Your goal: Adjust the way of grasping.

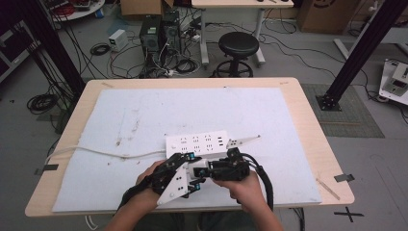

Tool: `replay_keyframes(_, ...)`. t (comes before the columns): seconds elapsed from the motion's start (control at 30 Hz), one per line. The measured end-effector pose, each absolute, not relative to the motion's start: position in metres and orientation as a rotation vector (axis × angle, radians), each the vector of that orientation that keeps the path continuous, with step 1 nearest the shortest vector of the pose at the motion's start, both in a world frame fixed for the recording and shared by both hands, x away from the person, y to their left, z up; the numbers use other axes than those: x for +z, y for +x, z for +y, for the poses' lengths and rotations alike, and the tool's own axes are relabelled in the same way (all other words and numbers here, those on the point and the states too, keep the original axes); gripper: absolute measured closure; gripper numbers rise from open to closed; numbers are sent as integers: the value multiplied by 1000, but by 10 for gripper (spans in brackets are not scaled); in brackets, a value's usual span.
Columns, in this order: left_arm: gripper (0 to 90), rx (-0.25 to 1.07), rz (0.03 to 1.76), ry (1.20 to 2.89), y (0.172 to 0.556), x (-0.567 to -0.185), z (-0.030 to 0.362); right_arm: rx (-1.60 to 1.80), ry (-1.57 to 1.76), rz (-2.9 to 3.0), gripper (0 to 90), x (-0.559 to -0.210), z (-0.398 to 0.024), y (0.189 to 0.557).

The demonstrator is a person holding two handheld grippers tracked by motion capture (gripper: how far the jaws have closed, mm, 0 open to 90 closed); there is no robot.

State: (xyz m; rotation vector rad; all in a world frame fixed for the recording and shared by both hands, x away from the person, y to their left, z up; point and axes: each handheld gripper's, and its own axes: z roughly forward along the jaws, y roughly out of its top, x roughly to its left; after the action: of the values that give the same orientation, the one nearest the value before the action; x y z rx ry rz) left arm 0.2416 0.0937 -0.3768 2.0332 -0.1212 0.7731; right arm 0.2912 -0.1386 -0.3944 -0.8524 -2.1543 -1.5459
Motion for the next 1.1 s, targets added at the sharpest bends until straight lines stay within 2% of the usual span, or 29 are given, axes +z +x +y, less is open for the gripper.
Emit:
replay_keyframes(0.2,200,697,-55,2027,247,-372,104,-1576,-907,-2235,634,-385,-155,296)
replay_keyframes(0.33,200,667,-5,2020,252,-368,113,-1576,-920,-2293,634,-380,-162,297)
replay_keyframes(0.47,188,607,117,2034,266,-359,135,-1603,-944,-2372,633,-369,-178,299)
replay_keyframes(0.6,188,600,147,2041,269,-356,141,-1615,-954,-2405,634,-363,-186,299)
replay_keyframes(0.67,187,554,209,2074,284,-342,163,-1642,-960,-2470,633,-353,-199,300)
replay_keyframes(1.1,188,384,343,2172,328,-328,211,-1598,-930,-2677,633,-331,-212,307)
